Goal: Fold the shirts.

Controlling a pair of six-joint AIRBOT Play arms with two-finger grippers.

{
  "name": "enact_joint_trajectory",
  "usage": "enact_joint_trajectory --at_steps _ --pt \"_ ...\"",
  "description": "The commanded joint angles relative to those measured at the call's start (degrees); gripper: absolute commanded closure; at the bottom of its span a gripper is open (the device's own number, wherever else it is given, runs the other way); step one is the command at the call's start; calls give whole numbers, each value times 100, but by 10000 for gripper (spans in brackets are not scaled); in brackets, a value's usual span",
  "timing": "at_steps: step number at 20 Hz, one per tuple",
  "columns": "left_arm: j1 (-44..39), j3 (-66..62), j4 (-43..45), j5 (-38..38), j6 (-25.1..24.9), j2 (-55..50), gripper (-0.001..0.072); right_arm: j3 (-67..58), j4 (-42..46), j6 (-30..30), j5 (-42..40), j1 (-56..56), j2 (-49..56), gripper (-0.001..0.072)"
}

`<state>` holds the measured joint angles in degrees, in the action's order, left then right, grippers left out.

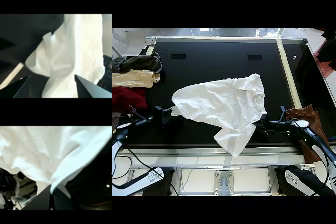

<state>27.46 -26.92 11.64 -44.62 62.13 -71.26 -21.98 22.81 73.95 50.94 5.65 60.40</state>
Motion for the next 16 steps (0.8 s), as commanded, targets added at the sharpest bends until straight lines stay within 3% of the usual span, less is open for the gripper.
enact_joint_trajectory --at_steps 1,2,4,9,13,16 --pt "-468 -481 -446 188 -153 -649 124 -42 -4 -17 70 -4 0 693" --pt "-501 -608 -444 212 -153 -752 126 -42 -4 -17 70 -4 0 693" --pt "-498 -734 -446 245 -151 -872 231 -42 -7 -17 70 -4 0 693" --pt "-485 -739 -442 197 -151 -876 231 -42 -7 -17 66 -4 0 693" --pt "-501 -739 -442 -619 -177 -876 231 -42 -7 -17 57 -4 0 693" --pt "-501 -739 -442 -730 -175 -876 231 -42 -7 -17 50 -4 0 693"
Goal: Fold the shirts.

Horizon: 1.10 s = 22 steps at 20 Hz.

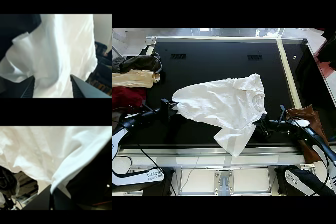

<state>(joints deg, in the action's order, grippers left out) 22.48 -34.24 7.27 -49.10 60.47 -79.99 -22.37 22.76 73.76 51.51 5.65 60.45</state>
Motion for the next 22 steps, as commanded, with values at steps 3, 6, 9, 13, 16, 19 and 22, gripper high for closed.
enact_joint_trajectory --at_steps 3,6,9,13,16,19,22 --pt "-9 -4 85 -66 -9 -7 234 -2 -2 2 -57 -4 -4 693" --pt "-79 -7 122 361 -7 -22 283 -2 -9 2 -151 -4 -4 693" --pt "-238 -7 120 715 -11 -24 410 -2 -15 -61 -190 -4 -4 693" --pt "-520 -125 37 835 -470 -42 691 -4 -481 -824 -190 -4 -57 693" --pt "-306 -651 -619 24 -1340 225 693 -407 -503 -1198 -66 -2 -708 695" --pt "367 -1565 -372 -1067 -1425 1180 695 -1453 186 -973 192 181 -2087 695" --pt "1279 -2409 74 -1530 -874 2500 695 -2872 1357 105 487 485 -3571 697"
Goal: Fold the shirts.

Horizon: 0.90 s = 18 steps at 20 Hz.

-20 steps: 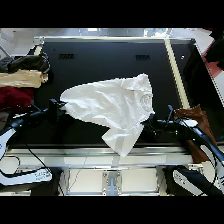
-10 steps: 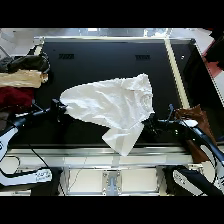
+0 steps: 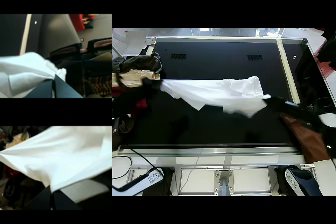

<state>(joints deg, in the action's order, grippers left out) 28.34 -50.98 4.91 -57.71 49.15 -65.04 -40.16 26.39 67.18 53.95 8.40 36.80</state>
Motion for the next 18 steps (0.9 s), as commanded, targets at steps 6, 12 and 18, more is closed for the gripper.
enact_joint_trajectory --at_steps 6,12,18 --pt "1620 -2739 2201 -1394 1051 2964 695 -3941 2026 1639 247 221 -2157 699" --pt "1580 -3429 2317 -1532 1443 2511 697 -4297 2055 1792 1231 221 -874 700" --pt "-1038 -3425 3799 -1305 1528 -138 697 -4175 1989 909 914 142 1912 699"
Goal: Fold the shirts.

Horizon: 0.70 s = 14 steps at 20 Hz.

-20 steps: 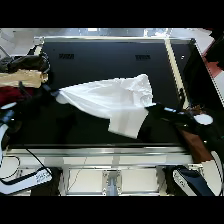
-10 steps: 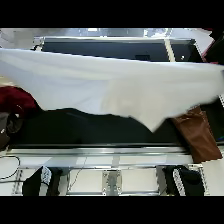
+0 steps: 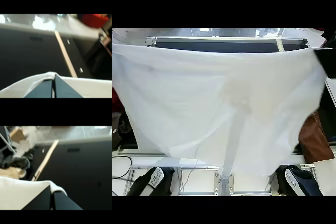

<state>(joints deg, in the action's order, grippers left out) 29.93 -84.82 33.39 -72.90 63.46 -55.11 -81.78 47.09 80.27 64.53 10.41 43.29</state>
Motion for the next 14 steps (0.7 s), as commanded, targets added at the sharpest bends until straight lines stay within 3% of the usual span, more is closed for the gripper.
enact_joint_trajectory --at_steps 1,3,5,6,7,8,9,11,14 --pt "-1670 -42 1408 577 232 -1639 696 -13 -85 -476 -378 -162 1770 699" --pt "-2273 -42 2203 1646 824 -2656 695 -13 -83 -560 -940 -461 2835 697" --pt "-2387 -42 2210 2785 1572 -3460 690 -13 -85 -560 -1622 -835 3845 693" --pt "-2367 -44 1947 3250 1692 -3724 680 -13 -87 -560 -2061 -1016 4223 673" --pt "-2315 -55 1561 3585 1626 -3904 548 -13 -98 -557 -2603 -1211 4542 549" --pt "-2249 -57 1211 3818 1545 -3965 177 -22 -125 -557 -3110 -1379 4745 352" --pt "-2162 -68 879 4022 1423 -3950 -12 -46 -125 -557 -3563 -1515 4859 275" --pt "-1880 -197 334 4044 1099 -3781 -8 -173 -96 -560 -4022 -1620 4822 275" --pt "-1134 -291 205 3727 881 -3014 -6 -570 302 -553 -3171 -1189 4310 275"
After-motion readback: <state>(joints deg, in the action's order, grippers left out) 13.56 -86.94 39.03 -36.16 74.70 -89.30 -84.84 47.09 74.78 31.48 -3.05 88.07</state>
